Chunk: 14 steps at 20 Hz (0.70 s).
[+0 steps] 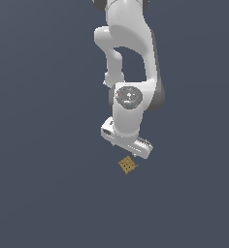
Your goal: Pick up the object and move it to a goal position.
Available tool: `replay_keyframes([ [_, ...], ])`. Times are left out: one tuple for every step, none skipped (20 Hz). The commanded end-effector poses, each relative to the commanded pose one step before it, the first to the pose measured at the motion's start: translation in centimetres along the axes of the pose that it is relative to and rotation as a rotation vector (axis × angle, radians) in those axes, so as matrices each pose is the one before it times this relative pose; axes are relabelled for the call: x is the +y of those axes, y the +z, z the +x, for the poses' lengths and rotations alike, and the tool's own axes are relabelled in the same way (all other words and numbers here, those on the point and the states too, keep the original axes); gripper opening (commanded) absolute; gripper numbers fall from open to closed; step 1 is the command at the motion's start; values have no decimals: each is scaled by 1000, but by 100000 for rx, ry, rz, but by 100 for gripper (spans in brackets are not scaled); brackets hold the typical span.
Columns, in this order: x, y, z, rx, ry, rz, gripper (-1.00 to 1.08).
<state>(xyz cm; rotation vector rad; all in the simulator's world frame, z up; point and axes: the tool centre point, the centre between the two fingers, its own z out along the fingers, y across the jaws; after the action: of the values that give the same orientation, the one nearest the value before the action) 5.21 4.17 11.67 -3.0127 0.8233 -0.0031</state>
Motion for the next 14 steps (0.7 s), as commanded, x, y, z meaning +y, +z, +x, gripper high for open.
replay_keyframes([
  [-501,778,215,-31,6513,-187,100],
  [-201,311,64,-5,2529,-83,100],
  [-202,312,56,3,2524,-87,100],
  [-203,313,47,10,2520,-90,100],
  [-203,314,39,17,2515,-93,100],
  [-203,316,31,25,2509,-95,100],
  [-201,314,23,32,2481,-96,100],
  [-192,300,14,38,2358,-93,100],
  [-181,284,6,42,2227,-89,100],
  [-170,269,0,45,2095,-84,100],
  [-159,253,-5,48,1966,-80,100],
  [-148,237,-10,49,1835,-75,100],
  [-137,221,-14,49,1705,-69,100],
  [-126,205,-16,49,1576,-64,100],
])
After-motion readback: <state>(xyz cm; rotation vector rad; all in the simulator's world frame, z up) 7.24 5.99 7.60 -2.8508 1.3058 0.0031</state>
